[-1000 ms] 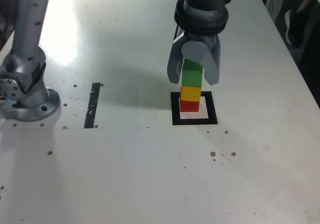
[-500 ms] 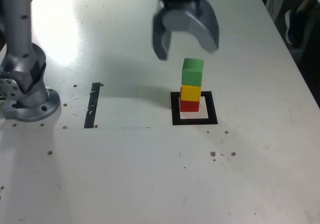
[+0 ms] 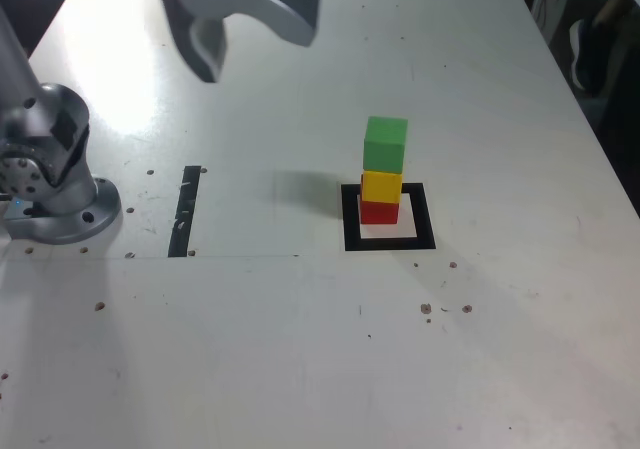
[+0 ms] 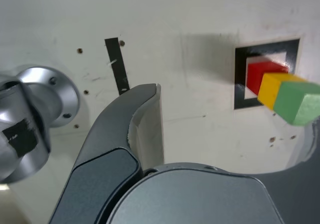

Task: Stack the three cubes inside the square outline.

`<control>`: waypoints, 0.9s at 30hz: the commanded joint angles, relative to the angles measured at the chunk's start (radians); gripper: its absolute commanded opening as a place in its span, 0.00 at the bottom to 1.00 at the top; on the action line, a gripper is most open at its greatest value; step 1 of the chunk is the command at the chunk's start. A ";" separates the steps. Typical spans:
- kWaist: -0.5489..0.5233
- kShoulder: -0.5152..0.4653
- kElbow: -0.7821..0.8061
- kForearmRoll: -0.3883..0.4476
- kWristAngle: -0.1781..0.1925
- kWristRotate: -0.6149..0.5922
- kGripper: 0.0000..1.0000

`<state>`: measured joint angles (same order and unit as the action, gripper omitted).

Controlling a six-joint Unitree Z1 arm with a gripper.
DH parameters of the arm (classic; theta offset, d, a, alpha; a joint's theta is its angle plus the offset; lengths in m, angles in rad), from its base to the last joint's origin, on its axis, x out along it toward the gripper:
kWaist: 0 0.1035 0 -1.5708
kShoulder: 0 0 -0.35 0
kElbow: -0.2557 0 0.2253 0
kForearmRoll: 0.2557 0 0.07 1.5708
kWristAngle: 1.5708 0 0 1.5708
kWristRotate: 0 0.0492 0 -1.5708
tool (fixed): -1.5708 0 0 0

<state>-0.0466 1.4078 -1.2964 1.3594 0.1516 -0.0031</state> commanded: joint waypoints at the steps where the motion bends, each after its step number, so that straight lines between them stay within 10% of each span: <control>1: 0.020 -0.068 0.238 -0.098 -0.003 0.000 0.99; 8: 0.088 -0.106 0.521 -0.296 -0.019 0.017 0.99; 20: 0.136 -0.094 0.675 -0.396 -0.059 0.100 0.99; 27: 0.136 -0.213 0.745 -0.433 -0.156 0.103 0.99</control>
<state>0.0884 1.2112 -0.5555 0.9382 0.0025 0.0984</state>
